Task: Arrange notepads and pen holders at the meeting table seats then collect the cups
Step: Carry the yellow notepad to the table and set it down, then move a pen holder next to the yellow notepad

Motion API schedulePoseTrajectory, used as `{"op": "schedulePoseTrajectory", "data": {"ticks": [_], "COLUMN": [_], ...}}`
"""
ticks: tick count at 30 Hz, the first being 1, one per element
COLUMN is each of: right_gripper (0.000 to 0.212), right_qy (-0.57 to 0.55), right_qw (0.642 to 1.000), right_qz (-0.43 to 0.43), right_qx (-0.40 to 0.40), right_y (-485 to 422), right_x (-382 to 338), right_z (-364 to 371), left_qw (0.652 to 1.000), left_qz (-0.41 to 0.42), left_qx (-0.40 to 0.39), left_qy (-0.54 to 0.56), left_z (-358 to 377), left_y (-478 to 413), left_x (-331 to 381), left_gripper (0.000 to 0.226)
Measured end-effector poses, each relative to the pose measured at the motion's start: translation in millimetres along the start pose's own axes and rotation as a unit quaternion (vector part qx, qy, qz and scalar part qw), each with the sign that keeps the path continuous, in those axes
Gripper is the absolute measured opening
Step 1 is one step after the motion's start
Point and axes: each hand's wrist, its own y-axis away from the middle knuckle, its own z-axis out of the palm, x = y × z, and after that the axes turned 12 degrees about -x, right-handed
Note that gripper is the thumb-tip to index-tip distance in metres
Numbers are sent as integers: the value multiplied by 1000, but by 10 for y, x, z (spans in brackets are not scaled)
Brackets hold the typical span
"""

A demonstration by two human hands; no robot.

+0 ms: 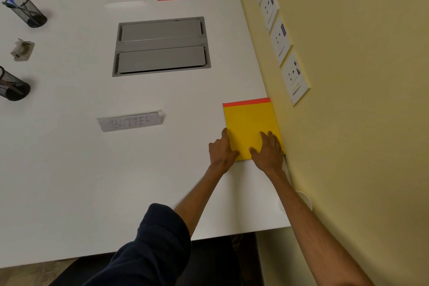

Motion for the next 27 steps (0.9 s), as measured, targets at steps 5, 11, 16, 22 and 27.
{"op": "schedulePoseTrajectory", "data": {"ticks": [5, 11, 16, 22, 27], "right_gripper": [71, 62, 56, 51, 50], "right_qy": [17, -12, -2, 2, 28], "right_qw": [1000, 999, 998, 996, 993], "right_qz": [5, -26, -53, -76, -107], "right_qx": [0, 44, 41, 41, 40], "right_y": [0, 67, 140, 210, 269], "right_x": [-45, -237, -414, -603, -861], "right_z": [-47, -57, -156, -305, -404], "left_qw": [997, 986, 986, 986, 983], "left_qz": [10, 22, 39, 19, 14], "left_qx": [0, 69, 92, 97, 168], "left_qy": [74, 150, 130, 134, 72], "left_z": [-77, -165, -325, -531, -724], "left_y": [47, 205, 309, 482, 699], "left_x": [2, -35, -40, -55, -124], "left_gripper": [73, 41, 38, 34, 35]}}
